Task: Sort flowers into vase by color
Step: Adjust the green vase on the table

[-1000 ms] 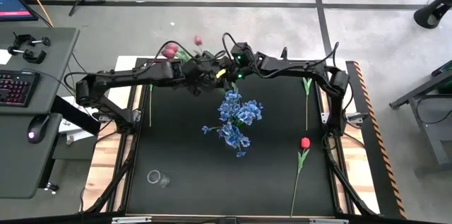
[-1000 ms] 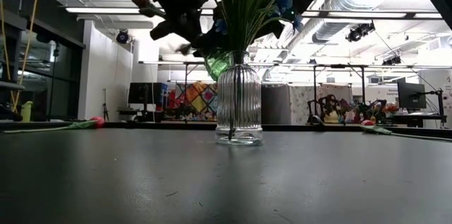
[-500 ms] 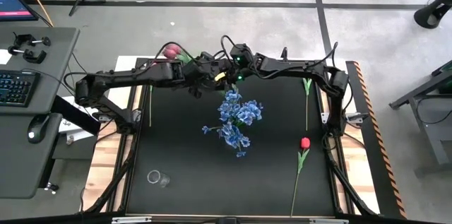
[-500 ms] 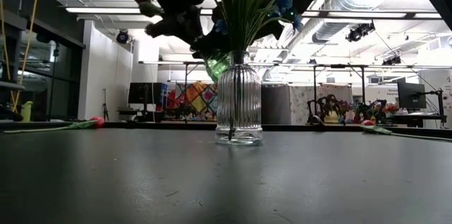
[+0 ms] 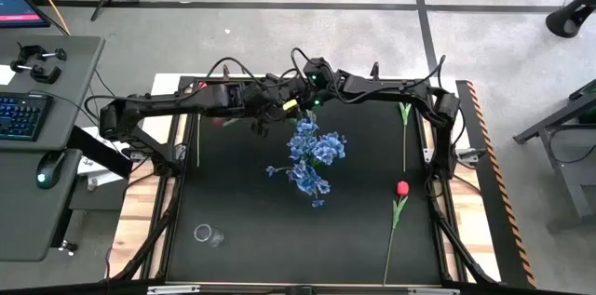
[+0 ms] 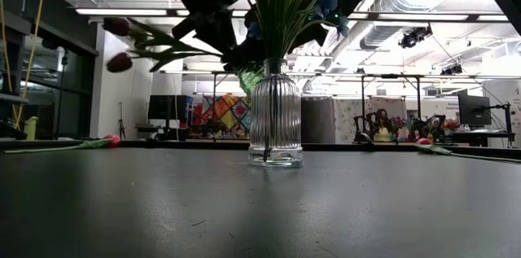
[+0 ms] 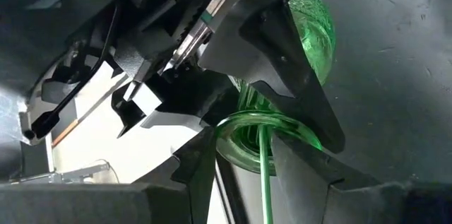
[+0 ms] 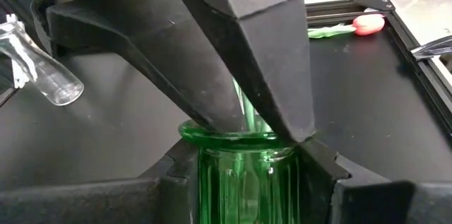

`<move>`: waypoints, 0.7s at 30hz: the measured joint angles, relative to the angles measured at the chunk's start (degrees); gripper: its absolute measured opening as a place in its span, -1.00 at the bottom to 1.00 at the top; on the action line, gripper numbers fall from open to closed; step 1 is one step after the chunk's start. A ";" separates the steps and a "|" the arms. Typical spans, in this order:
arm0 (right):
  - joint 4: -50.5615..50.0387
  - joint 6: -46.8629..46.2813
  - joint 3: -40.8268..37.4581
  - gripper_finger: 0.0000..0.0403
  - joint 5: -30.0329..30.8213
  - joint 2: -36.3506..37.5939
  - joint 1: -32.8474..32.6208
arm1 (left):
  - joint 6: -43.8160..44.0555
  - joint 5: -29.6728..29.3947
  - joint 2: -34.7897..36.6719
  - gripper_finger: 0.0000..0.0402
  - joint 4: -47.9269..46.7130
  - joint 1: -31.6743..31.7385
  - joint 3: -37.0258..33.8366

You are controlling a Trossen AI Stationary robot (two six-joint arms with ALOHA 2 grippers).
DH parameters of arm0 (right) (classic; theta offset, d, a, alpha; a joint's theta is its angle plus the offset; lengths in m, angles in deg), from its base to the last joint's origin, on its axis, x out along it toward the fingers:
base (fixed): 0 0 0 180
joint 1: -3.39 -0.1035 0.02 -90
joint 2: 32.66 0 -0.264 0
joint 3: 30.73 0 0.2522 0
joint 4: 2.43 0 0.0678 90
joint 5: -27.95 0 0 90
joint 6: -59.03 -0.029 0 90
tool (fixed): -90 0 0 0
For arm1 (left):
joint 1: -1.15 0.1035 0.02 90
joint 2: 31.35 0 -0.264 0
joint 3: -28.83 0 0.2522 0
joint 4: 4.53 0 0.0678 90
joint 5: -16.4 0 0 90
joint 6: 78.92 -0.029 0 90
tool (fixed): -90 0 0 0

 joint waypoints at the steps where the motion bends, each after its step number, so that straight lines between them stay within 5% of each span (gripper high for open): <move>1: 0.03 0.00 0.00 -0.37 0.05 0.00 0.00 | 0.00 0.07 0.00 -0.35 -0.08 0.00 0.00; 21: -0.87 -0.04 0.31 -0.37 1.35 0.24 2.42 | -1.57 -0.94 -0.11 -0.36 -4.65 -0.77 7.97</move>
